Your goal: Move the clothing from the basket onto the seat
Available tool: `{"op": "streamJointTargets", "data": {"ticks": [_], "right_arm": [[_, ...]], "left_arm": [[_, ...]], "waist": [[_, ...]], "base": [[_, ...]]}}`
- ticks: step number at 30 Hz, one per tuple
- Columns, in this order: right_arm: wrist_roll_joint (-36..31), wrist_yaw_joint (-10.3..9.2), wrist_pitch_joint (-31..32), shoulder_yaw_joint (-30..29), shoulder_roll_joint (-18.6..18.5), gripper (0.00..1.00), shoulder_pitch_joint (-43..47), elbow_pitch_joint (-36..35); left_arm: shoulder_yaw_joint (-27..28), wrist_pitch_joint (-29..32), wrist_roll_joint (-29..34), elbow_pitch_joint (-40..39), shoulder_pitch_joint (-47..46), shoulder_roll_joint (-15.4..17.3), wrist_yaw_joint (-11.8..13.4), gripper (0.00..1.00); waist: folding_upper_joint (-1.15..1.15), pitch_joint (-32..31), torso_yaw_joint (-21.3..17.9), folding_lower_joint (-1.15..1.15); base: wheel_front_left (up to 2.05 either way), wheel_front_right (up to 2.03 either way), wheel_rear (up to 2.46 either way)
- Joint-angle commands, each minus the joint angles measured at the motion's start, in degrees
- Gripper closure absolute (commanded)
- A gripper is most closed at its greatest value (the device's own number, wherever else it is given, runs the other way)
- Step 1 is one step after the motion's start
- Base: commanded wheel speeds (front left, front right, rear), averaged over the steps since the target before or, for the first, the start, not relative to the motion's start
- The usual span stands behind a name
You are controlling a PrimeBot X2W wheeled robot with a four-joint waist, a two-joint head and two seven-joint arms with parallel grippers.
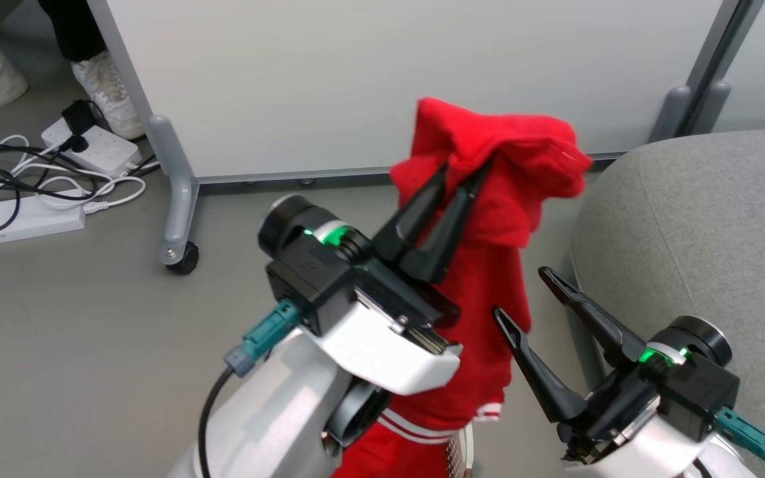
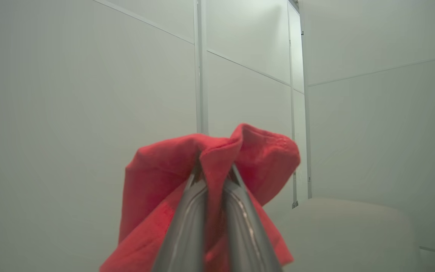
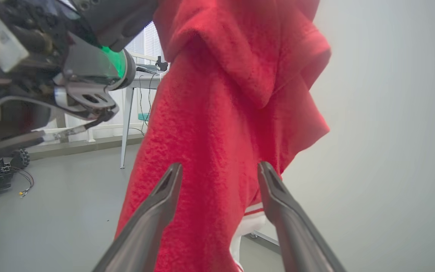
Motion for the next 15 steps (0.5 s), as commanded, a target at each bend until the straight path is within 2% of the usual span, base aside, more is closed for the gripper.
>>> {"op": "streamJointTargets", "data": {"ticks": [1, 8, 15], "right_arm": [[0.67, 0.03, -0.22, 0.23, -0.49, 0.00, -0.62, 0.81], [2.97, 0.02, -0.22, 3.78, -1.66, 0.00, -3.75, 5.12], [3.26, 0.02, -0.21, 5.14, -1.18, 0.00, -6.18, 9.64]], "left_arm": [[-0.64, -0.08, -0.43, 0.05, -0.33, 0.19, -0.42, 1.00], [-6.55, -0.08, -2.06, 0.45, -0.76, 0.17, -0.42, 1.00], [-11.82, -0.08, -3.08, 0.56, -1.81, 0.15, -0.14, 1.00]], "waist": [[0.00, -0.03, 0.22, 0.00], [0.00, 0.03, 1.34, 0.00], [0.00, 0.45, 2.31, 0.00]], "base": [[0.00, 0.00, 0.00], [0.00, 0.00, 0.00], [0.00, 0.00, 0.00]]}}
